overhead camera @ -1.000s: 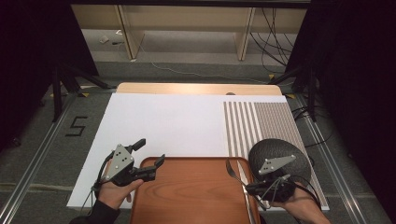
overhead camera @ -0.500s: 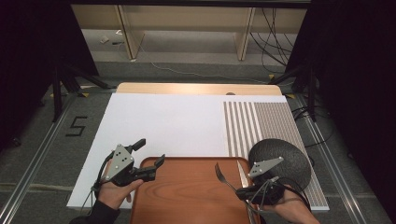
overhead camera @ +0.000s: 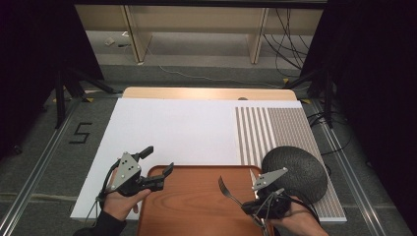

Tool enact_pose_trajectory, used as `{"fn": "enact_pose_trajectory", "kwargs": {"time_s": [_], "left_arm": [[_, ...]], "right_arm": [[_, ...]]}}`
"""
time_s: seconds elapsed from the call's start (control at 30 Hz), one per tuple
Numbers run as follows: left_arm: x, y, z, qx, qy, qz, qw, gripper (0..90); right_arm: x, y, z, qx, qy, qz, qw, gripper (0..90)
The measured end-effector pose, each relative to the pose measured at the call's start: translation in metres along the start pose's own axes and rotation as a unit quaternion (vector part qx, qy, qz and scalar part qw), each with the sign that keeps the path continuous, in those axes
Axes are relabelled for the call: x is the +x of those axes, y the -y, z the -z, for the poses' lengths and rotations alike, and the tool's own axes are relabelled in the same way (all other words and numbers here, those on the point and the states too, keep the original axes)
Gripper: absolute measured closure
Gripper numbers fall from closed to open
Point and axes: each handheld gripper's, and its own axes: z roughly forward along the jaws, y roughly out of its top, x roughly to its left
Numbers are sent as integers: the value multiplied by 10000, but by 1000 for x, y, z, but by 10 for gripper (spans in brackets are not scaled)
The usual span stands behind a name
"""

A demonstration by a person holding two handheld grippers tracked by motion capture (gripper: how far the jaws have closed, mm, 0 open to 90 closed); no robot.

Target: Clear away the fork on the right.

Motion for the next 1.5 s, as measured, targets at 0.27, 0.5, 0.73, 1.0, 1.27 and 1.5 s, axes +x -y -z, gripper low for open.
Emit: {"fn": "enact_pose_trajectory", "kwargs": {"time_s": [0.27, 0.5, 0.73, 1.0, 1.27, 1.5], "left_arm": [[0, 0, 0, 5, 4, 1, 10000, 176], [0, 0, 0, 5, 4, -1, 10000, 176], [0, 0, 0, 3, 0, 4, 10000, 176], [0, 0, 0, 6, 5, 9, 10000, 176], [0, 1, 0, 7, 8, 8, 10000, 176], [0, 0, 0, 1, 5, 4, 10000, 177]], "right_arm": [[4, -2, -10, 195, -57, 60, 9998, 840], [6, -3, -18, 359, -84, 132, 9992, 840], [6, -4, -26, 526, -54, 174, 9985, 840], [8, -6, -32, 685, -81, 211, 9974, 840], [7, -6, -37, 829, -92, 190, 9963, 838], [7, -6, -42, 994, -115, 208, 9948, 836]]}}
